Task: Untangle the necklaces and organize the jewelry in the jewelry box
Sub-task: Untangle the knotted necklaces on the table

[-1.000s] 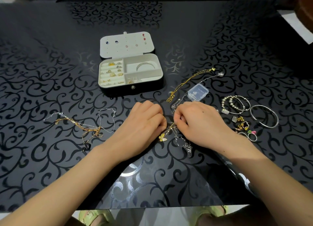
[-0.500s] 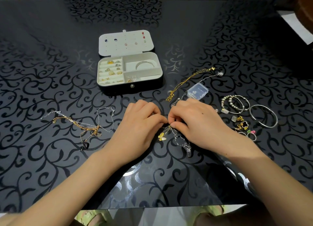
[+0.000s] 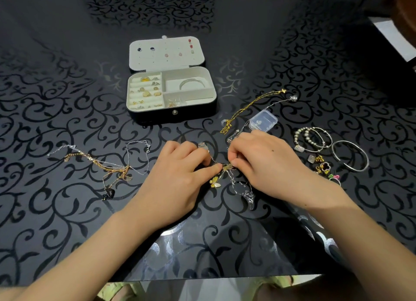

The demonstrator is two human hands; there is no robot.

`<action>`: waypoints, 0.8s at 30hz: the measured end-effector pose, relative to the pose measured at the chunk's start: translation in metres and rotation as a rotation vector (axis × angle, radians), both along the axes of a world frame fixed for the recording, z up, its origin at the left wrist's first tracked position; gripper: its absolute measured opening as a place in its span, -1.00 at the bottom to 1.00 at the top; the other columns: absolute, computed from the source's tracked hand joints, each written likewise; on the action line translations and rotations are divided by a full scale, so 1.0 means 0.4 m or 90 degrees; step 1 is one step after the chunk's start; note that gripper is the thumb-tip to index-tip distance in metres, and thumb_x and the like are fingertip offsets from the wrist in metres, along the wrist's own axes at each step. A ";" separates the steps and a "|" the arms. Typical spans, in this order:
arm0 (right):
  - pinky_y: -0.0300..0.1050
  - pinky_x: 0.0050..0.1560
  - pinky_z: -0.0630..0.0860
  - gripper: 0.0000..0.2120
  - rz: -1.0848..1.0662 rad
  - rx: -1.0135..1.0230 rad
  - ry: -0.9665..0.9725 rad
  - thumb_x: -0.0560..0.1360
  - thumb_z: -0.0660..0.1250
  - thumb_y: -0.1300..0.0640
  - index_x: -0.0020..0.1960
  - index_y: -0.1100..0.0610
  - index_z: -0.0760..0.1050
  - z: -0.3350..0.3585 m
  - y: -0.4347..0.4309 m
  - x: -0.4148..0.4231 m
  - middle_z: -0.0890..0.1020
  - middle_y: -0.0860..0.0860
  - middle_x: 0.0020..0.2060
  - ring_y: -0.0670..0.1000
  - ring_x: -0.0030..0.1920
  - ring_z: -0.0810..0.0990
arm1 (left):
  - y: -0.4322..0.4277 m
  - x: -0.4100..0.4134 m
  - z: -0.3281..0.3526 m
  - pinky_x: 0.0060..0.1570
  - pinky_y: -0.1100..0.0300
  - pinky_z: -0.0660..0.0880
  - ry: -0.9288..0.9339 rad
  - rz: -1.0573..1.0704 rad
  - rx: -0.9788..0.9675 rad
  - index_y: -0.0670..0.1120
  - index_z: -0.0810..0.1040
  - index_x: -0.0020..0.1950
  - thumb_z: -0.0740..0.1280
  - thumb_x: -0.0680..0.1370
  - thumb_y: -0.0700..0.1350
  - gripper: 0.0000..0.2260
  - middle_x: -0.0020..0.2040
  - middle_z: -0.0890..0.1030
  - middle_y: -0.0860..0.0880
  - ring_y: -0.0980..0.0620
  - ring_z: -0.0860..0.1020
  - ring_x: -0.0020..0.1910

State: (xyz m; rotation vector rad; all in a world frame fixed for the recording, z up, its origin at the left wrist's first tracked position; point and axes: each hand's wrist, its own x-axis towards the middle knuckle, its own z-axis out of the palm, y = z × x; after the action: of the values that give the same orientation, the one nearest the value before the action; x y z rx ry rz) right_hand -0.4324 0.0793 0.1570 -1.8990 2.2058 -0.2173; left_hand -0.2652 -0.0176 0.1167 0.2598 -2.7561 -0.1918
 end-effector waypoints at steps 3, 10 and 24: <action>-0.21 -0.14 0.16 -0.96 0.010 -0.010 -0.007 0.54 0.24 0.06 -0.03 -0.02 0.44 0.001 0.000 0.004 0.42 -0.17 -0.17 -0.10 -0.10 0.29 | 0.004 0.004 0.006 -0.13 0.07 0.26 0.003 0.001 0.004 -0.10 0.64 0.08 0.13 0.48 -0.21 -0.68 -0.11 0.57 -0.05 -0.07 0.41 -0.13; -0.22 -0.10 0.19 -0.85 0.002 0.004 -0.022 0.51 0.29 -0.01 0.05 -0.04 0.39 0.004 0.014 -0.003 0.38 -0.20 -0.19 -0.10 -0.05 0.33 | 0.016 0.021 0.014 -0.03 0.08 0.23 -0.032 -0.011 0.011 -0.06 0.62 0.14 0.09 0.45 -0.23 -0.60 -0.01 0.60 -0.03 -0.07 0.48 -0.04; -0.18 -0.02 0.35 -0.74 -0.008 0.047 -0.089 0.42 0.38 -0.10 -0.02 -0.17 0.31 0.023 0.044 -0.011 0.45 -0.17 -0.17 -0.13 -0.05 0.38 | 0.008 0.044 0.018 0.05 0.06 0.23 -0.060 -0.030 0.030 0.05 0.68 0.01 0.10 0.39 -0.23 -0.58 0.04 0.64 -0.02 -0.04 0.46 0.00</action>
State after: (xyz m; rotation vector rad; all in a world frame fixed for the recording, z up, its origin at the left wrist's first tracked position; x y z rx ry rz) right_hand -0.4367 0.0969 0.1662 -1.7758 2.1052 -0.2582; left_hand -0.2475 -0.0143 0.1238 0.2224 -2.8561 -0.2623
